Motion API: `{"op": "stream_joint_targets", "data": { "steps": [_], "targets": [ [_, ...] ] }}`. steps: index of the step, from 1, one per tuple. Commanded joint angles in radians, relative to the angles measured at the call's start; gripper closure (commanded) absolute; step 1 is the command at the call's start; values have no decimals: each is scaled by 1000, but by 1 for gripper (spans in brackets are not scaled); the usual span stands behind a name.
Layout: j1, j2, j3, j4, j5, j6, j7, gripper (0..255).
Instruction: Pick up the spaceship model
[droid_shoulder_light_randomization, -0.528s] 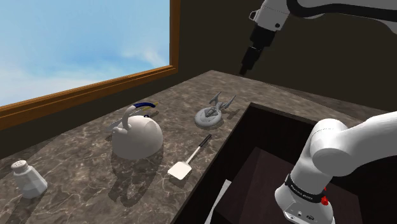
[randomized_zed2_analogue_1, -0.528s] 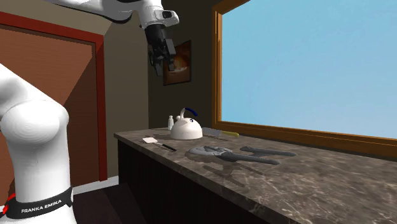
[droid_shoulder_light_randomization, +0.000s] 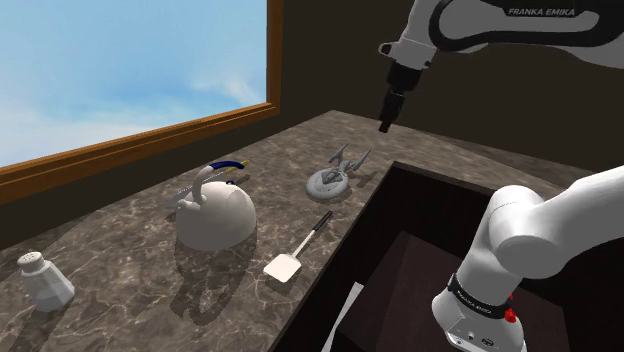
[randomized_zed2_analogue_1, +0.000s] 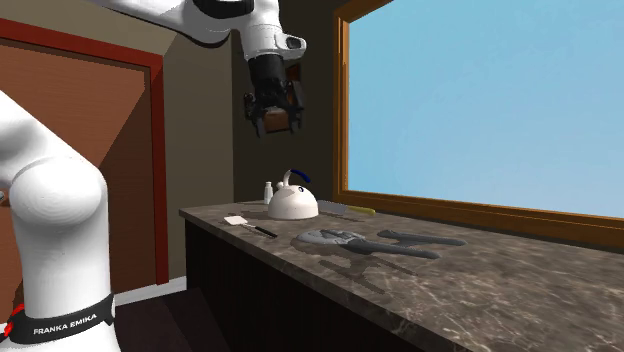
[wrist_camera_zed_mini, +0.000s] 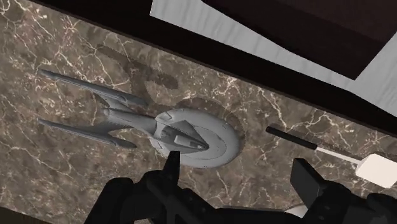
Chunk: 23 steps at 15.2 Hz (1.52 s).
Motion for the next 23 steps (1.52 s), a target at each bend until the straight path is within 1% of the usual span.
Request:
{"op": "stream_joint_targets", "data": {
  "steps": [1,5,9,12,15,17,19,20,23],
  "targets": [
    [30,44,-66,-15,-24,44,-146,0],
    [92,159,-190,5,-54,107,-417,0],
    [165,305,-309,54,-56,169,-692,0],
    [220,433,-389,104,-29,214,-905,0],
    [267,576,-454,163,25,255,-1126,0],
    [286,679,-481,207,76,278,-1276,0],
    [289,782,-489,253,130,298,-1424,0],
    [286,810,-486,266,144,303,-1463,0],
    [279,832,-481,245,161,341,-1475,0]
  ]
}}
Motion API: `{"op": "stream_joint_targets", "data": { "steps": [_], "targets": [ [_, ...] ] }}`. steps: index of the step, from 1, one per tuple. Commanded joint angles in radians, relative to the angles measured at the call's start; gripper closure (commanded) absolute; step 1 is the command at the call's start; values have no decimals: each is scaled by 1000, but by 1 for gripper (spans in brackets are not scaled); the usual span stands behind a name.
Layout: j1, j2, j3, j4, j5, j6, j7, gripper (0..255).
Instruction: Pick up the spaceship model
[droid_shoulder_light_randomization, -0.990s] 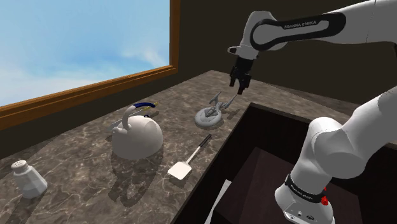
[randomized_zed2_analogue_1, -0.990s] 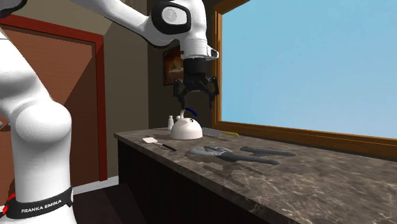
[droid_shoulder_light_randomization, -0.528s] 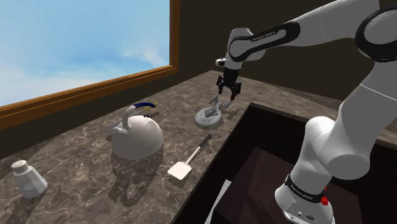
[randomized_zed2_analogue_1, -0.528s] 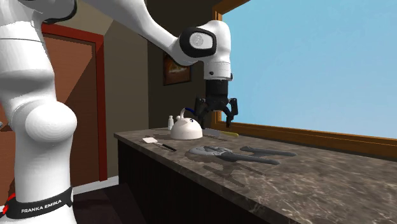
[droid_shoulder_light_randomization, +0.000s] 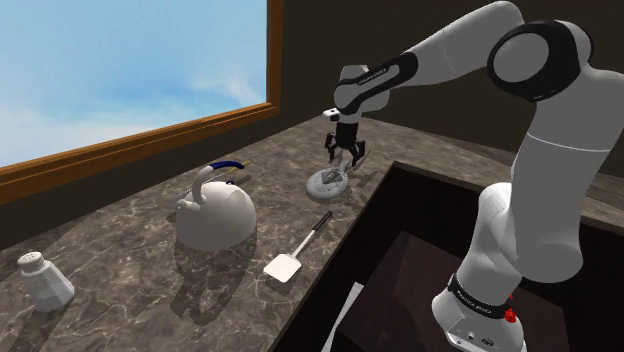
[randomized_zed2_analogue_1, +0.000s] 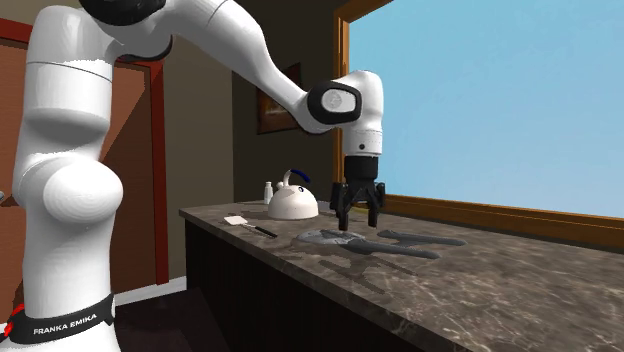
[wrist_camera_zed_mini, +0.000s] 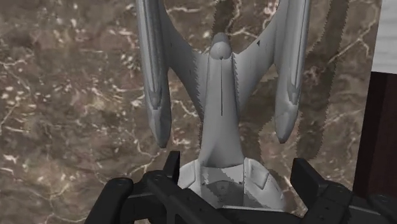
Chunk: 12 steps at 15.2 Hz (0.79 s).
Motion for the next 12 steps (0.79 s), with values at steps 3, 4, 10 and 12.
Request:
{"op": "stream_joint_targets", "data": {
  "steps": [3,4,10,12],
  "targets": [
    [-5,37,3,-22,28,49,-25,0],
    [-7,45,5,-27,35,62,-30,0],
    [-8,51,5,-27,40,66,-33,255],
    [-8,51,6,-28,40,66,-32,255]
  ]
}}
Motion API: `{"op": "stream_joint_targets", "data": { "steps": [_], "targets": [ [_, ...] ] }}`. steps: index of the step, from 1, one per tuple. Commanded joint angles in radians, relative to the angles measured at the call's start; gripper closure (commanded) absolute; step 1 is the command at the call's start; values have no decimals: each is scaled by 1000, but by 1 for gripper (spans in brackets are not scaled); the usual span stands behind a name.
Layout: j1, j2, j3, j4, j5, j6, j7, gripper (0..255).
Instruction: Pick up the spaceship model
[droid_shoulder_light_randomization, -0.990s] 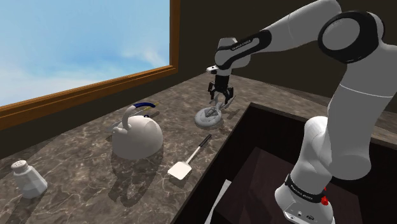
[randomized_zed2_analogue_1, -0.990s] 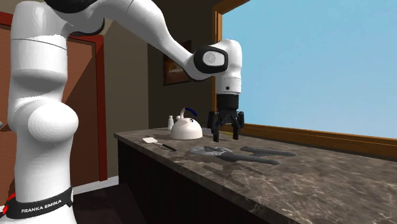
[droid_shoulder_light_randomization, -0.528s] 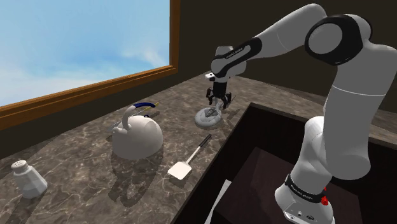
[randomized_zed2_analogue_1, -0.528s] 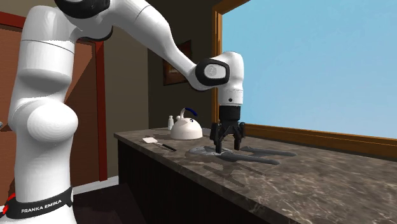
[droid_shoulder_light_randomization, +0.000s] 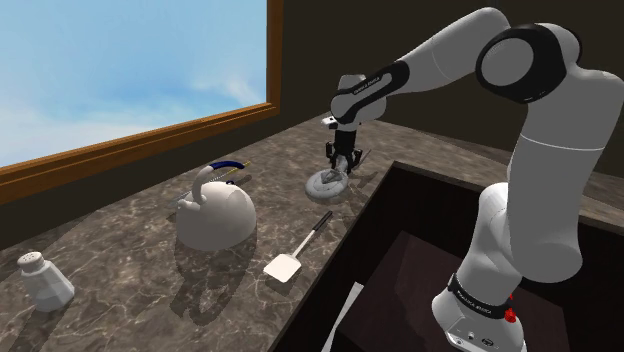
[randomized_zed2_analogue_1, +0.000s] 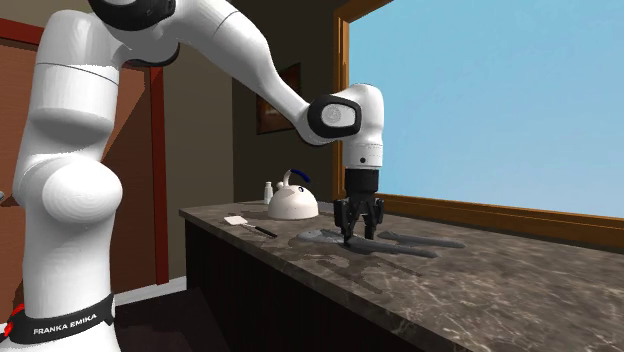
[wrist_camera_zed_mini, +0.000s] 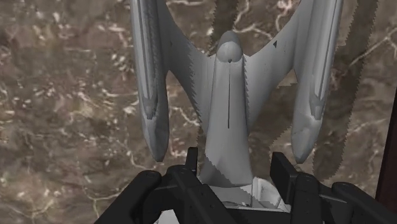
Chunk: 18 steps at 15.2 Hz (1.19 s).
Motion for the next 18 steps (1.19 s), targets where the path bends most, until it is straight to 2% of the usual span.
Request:
{"op": "stream_joint_targets", "data": {
  "steps": [1,4,18],
  "targets": [
    [1,2,1,-1,1,2,0,255],
    [1,1,1,-4,0,4,0,255],
    [16,-100,-5,96,-77,-173,52,255]
  ]
}}
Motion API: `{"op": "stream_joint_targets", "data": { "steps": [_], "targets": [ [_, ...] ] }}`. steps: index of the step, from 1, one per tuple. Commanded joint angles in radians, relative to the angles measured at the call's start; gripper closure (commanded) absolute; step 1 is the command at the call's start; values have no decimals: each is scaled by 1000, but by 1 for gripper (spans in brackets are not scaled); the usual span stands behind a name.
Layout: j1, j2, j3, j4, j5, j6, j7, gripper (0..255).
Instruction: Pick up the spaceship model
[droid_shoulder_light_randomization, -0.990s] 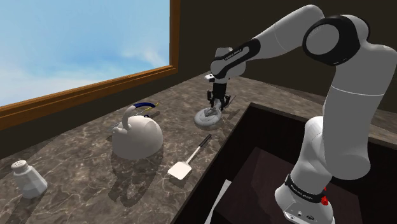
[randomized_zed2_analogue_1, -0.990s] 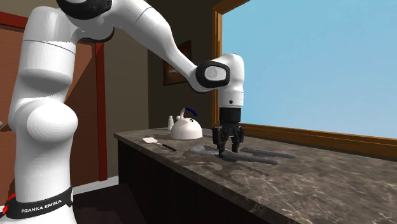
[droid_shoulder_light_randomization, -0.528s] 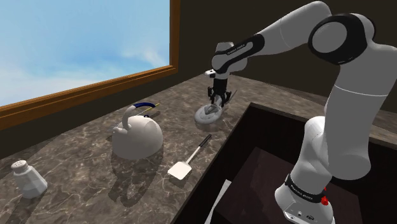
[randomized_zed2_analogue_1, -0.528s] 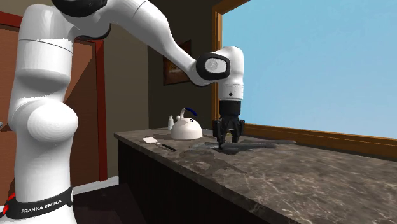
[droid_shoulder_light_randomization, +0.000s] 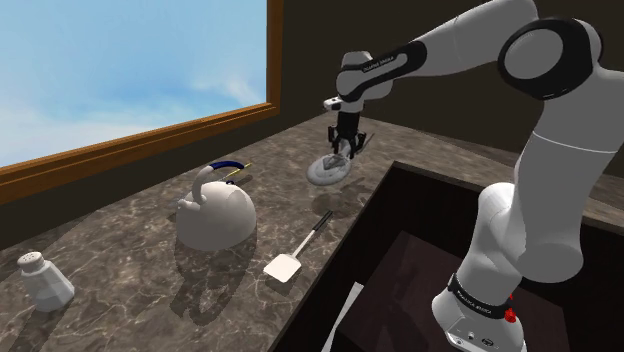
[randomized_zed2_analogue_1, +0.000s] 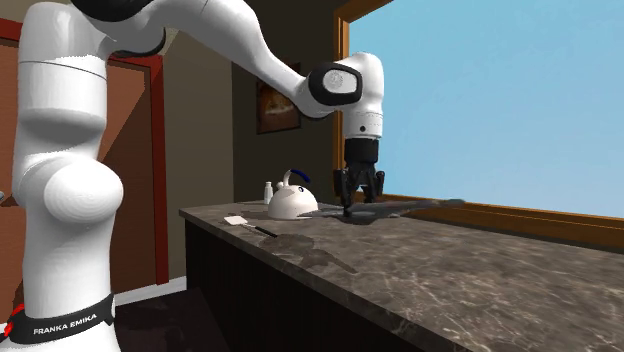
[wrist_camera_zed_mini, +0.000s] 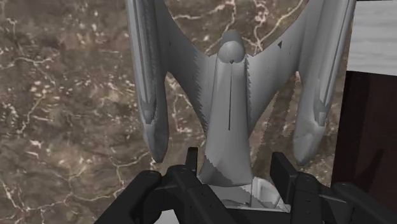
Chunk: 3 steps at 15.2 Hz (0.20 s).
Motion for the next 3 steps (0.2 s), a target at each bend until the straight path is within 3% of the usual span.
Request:
{"op": "stream_joint_targets", "data": {
  "steps": [1,3],
  "targets": [
    [1,-12,0,21,-8,-29,5,255],
    [1,-12,0,22,-9,-31,6,255]
  ]
}}
